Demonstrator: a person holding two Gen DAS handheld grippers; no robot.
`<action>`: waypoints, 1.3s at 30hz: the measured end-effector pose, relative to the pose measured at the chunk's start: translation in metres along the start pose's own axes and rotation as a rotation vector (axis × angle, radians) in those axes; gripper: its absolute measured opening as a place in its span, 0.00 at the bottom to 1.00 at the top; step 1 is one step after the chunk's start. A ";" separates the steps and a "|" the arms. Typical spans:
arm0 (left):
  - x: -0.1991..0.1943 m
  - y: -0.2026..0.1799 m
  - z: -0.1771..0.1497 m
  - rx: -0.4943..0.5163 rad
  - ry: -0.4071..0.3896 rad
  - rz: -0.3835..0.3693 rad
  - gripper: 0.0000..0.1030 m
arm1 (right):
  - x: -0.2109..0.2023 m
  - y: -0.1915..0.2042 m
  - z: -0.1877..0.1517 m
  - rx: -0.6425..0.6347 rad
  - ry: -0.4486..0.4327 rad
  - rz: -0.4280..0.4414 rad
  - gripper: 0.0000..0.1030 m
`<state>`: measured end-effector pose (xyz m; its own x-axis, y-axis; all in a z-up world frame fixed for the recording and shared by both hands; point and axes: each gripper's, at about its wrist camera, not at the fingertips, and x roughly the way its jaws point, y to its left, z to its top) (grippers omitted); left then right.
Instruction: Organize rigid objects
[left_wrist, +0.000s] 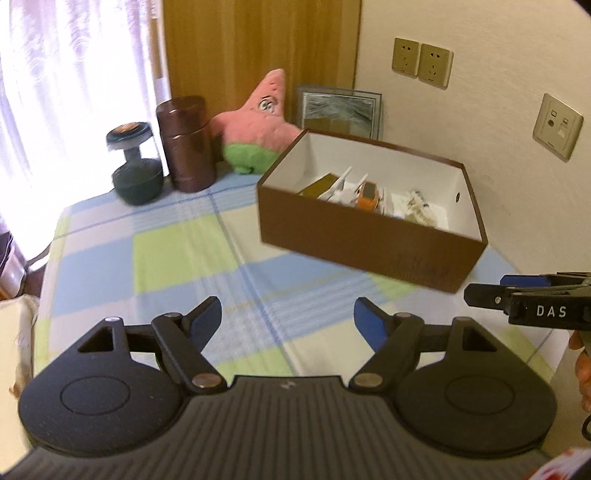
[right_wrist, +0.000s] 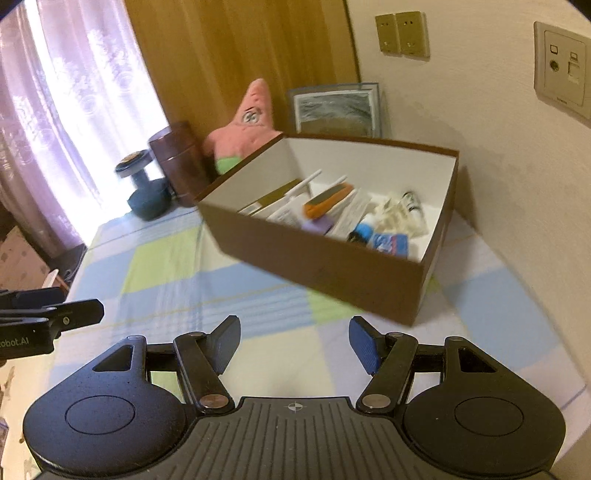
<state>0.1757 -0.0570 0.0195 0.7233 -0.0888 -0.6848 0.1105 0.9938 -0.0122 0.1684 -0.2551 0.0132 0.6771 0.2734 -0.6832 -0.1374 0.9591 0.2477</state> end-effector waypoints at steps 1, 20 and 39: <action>-0.007 0.004 -0.008 -0.006 0.004 0.005 0.74 | -0.004 0.006 -0.006 -0.004 0.004 0.007 0.60; -0.114 0.044 -0.127 -0.075 0.050 0.056 0.73 | -0.064 0.093 -0.111 -0.110 0.073 0.101 0.60; -0.161 0.047 -0.184 -0.134 0.077 0.109 0.73 | -0.082 0.132 -0.161 -0.212 0.127 0.193 0.60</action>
<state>-0.0610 0.0161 -0.0052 0.6709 0.0204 -0.7413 -0.0616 0.9977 -0.0283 -0.0217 -0.1390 -0.0089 0.5297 0.4461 -0.7214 -0.4115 0.8789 0.2414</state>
